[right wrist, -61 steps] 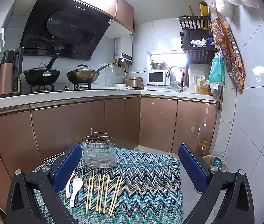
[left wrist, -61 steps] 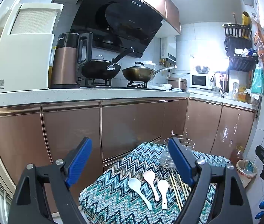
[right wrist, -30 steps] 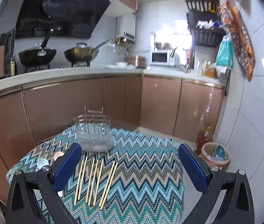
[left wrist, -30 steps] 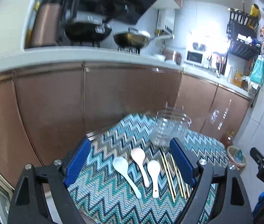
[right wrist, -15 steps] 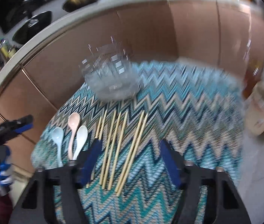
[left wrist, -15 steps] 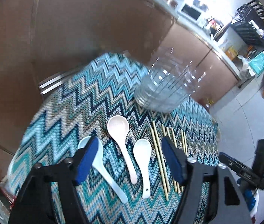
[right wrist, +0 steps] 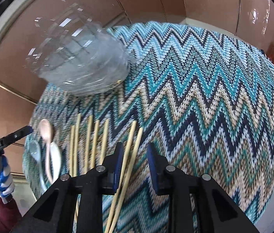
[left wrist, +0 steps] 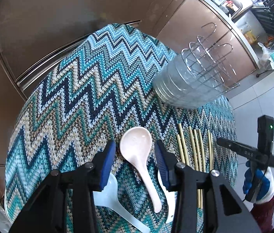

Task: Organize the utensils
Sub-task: 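Grasp a white spoon with the left tool while the right tool grasps a wooden chopstick, then carry spoon and chopstick over the wire holder while both tools open to drop them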

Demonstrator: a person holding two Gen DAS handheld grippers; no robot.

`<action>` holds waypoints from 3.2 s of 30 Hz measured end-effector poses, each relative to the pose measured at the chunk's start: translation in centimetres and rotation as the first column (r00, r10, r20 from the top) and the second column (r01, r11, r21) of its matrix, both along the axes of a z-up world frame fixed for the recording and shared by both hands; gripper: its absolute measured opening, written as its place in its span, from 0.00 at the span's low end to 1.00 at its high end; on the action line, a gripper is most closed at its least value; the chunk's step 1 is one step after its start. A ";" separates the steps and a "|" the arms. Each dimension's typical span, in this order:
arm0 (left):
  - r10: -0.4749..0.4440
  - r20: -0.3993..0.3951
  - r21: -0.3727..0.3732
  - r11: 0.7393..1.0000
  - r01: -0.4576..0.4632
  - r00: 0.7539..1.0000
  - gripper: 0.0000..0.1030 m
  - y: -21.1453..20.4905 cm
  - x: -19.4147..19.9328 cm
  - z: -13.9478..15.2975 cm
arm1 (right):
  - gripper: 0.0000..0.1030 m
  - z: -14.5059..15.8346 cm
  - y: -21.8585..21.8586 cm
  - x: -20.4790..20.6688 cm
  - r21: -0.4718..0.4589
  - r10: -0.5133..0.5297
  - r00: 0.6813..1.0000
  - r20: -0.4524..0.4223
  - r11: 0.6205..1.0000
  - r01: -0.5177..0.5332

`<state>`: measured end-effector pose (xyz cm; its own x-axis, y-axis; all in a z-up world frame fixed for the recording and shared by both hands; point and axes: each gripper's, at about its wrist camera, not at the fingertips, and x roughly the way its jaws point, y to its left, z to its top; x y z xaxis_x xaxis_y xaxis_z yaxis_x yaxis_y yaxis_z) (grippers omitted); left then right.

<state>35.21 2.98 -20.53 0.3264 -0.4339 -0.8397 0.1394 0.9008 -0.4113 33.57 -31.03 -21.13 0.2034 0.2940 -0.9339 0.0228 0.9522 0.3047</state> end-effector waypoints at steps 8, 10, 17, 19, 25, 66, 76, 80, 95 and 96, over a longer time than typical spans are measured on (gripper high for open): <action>-0.028 -0.027 0.030 0.999 0.029 0.999 0.29 -0.3 1.2 -1.1 | 0.14 -1.1 0.2 1.3 -0.054 0.034 0.998 -0.054 0.998 -0.037; -0.033 -0.035 0.043 0.998 0.034 0.999 0.27 -0.3 1.5 -1.4 | 0.14 -1.4 0.9 1.7 -0.074 0.049 0.997 -0.060 0.996 -0.053; -0.047 -0.059 0.086 0.995 0.052 0.997 0.21 -0.7 2.2 -2.3 | 0.14 -1.8 2.5 2.8 -0.134 0.105 0.989 -0.100 0.984 -0.118; -0.056 -0.067 0.093 0.994 0.062 0.996 0.18 -1.1 2.4 -2.5 | 0.13 -2.0 3.0 3.0 -0.144 0.117 0.987 -0.110 0.981 -0.132; -0.072 -0.107 0.098 0.992 0.083 0.992 0.13 -1.9 3.2 -3.7 | 0.10 -2.7 4.1 3.3 -0.142 0.140 0.981 -0.133 0.977 -0.159; 0.254 0.684 -0.034 0.947 -0.319 0.684 0.07 -5.4 0.4 20.1 | 0.05 23.9 3.1 0.1 0.090 -0.081 0.452 0.888 0.996 0.000; 0.268 0.746 0.037 0.897 -0.440 0.610 0.07 -10.1 4.1 14.1 | 0.06 16.9 3.7 4.9 0.037 -0.094 0.425 0.900 0.990 0.139; 0.250 0.763 0.061 0.890 -0.451 0.596 0.07 -11.5 4.2 11.7 | 0.06 13.9 4.4 5.2 0.010 -0.078 0.467 0.881 0.989 0.147; 0.259 0.762 0.016 0.908 -0.418 0.593 0.34 -11.1 1.0 10.8 | 0.44 13.5 3.0 0.8 0.003 -0.090 0.513 0.854 0.986 0.168; 0.257 0.765 0.016 0.910 -0.415 0.591 0.35 -10.9 0.6 11.2 | 0.44 14.1 2.7 0.0 0.002 -0.090 0.507 0.857 0.985 0.172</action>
